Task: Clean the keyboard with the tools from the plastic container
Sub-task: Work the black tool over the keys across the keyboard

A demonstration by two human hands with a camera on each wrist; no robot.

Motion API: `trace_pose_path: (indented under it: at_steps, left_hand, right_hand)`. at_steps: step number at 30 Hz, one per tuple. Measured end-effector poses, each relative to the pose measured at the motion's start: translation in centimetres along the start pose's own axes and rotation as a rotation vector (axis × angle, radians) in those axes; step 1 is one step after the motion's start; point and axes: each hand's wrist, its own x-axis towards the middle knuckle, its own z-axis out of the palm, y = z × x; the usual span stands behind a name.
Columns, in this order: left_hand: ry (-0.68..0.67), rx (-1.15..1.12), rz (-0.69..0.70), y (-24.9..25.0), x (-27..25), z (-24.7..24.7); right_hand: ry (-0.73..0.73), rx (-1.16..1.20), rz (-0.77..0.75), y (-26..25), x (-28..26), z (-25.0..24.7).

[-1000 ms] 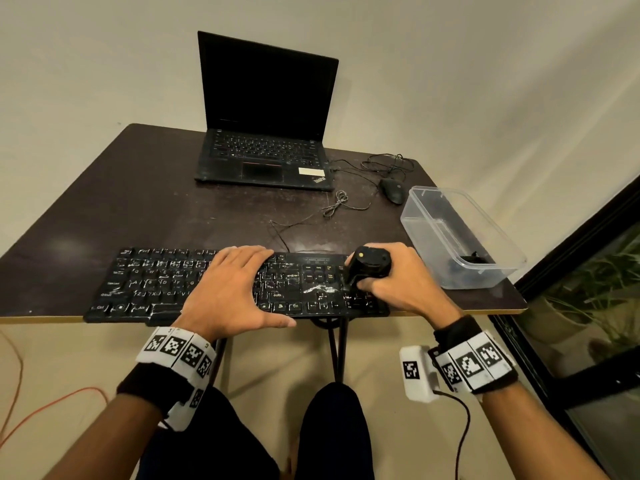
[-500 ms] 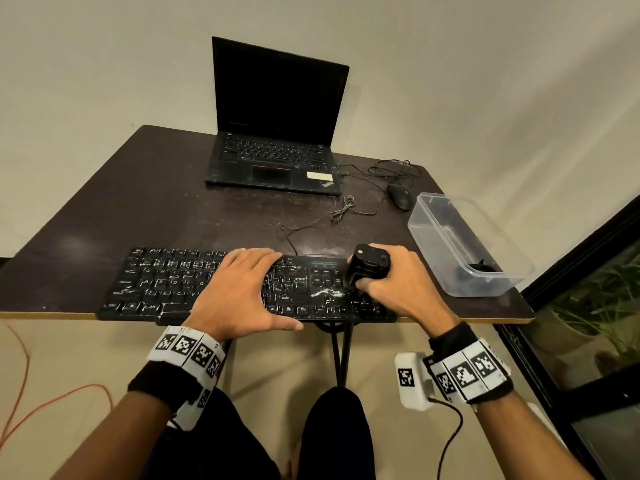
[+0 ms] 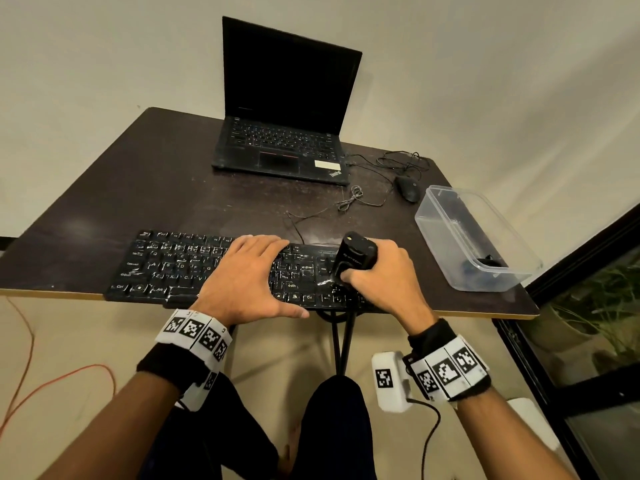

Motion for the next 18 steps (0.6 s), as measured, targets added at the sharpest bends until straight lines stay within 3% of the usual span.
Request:
trace_pose_path:
  at_steps: [5,10,16,18]
  left_hand:
    - [0.003,-0.004,-0.001,0.0,0.0,0.0]
    - [-0.002,0.013,-0.005,0.0,-0.1,0.1]
    - [-0.003,0.006,-0.011,0.1,-0.1,0.0]
    - [-0.004,0.012,-0.015,0.1,-0.1,0.0]
  right_hand:
    - [-0.062,0.162,0.051,-0.3,0.0,0.4]
    - [0.063,0.104,0.052,0.6,-0.4,0.1]
    - [-0.238,0.127,-0.053,-0.9,0.8,0.2]
    - [-0.230,0.104,-0.056,-0.9,1.4,0.1]
